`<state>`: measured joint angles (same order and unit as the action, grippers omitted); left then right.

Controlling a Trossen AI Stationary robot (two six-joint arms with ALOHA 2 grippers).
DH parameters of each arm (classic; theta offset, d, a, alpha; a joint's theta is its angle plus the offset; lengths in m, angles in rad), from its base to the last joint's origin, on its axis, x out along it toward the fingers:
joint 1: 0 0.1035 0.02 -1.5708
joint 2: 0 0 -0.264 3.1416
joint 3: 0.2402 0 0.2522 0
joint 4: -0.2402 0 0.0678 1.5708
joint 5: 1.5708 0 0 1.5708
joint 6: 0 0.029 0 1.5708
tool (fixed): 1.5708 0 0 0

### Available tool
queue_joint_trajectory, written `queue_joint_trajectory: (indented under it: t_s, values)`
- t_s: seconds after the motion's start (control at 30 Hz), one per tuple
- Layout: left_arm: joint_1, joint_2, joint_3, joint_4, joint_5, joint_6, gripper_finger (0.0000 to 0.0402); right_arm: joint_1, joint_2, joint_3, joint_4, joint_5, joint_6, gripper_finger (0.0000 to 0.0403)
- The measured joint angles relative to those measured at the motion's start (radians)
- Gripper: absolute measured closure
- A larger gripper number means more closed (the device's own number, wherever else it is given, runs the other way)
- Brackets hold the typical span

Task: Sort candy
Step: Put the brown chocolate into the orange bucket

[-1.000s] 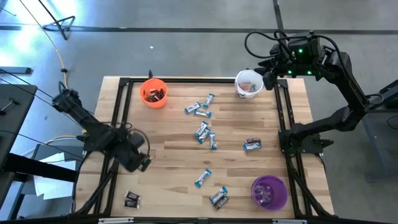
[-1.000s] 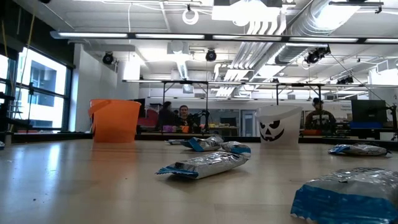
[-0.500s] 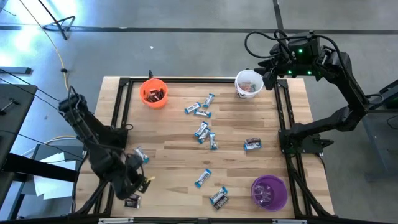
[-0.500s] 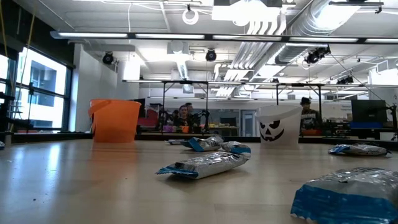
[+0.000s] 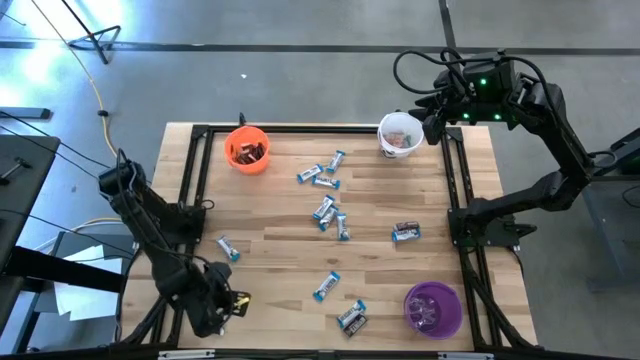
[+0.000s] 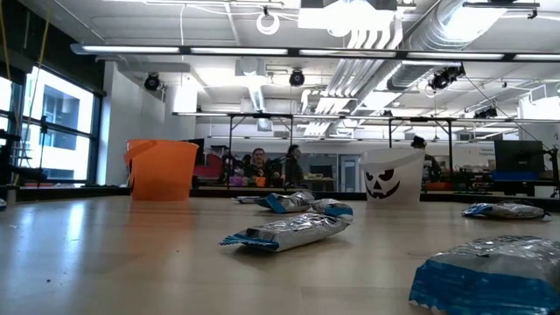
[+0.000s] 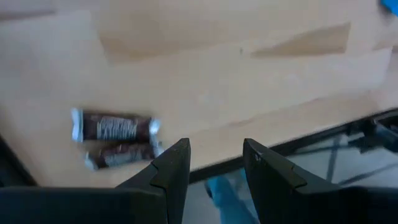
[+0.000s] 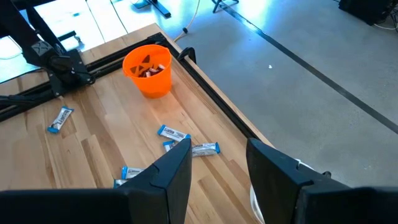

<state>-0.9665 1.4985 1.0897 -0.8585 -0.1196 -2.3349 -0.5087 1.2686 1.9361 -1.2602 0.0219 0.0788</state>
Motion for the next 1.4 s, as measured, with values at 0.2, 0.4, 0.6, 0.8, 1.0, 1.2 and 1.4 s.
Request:
queue_joint_trajectory:
  t_s: [0.2,0.4,0.6,0.8,1.0,1.2,1.4]
  values:
    - [-0.006,0.015,0.0,-0.008,-0.093,0.254,0.0268,0.0,0.0,0.0,0.0,0.0,0.0,0.0253]
    - [-0.02,0.015,0.0,-0.015,-0.085,0.665,0.0268,0.0,0.0,0.0,0.0,0.0,0.0,0.0253]
    - [-0.065,0.015,0.0,-0.028,-0.04,0.969,0.0268,0.0,0.0,0.0,0.0,0.0,0.0,0.0253]
    - [-0.2,0.008,-0.017,-0.06,-0.032,1.096,0.0268,0.0,0.0,0.0,0.0,0.0,0.0,0.0253]
    - [-0.318,-0.026,-0.119,0.021,-0.032,0.977,0.0268,0.0,0.0,0.0,0.0,0.0,0.0,0.0253]
    - [-0.317,-0.022,-0.184,0.189,-0.069,1.082,0.0268,0.0,0.0,0.0,0.0,0.0,0.0,0.0253]
    - [-0.317,-0.015,-0.245,0.218,-0.074,1.09,0.0268,0.0,0.0,0.0,0.0,0.0,0.0,0.0253]
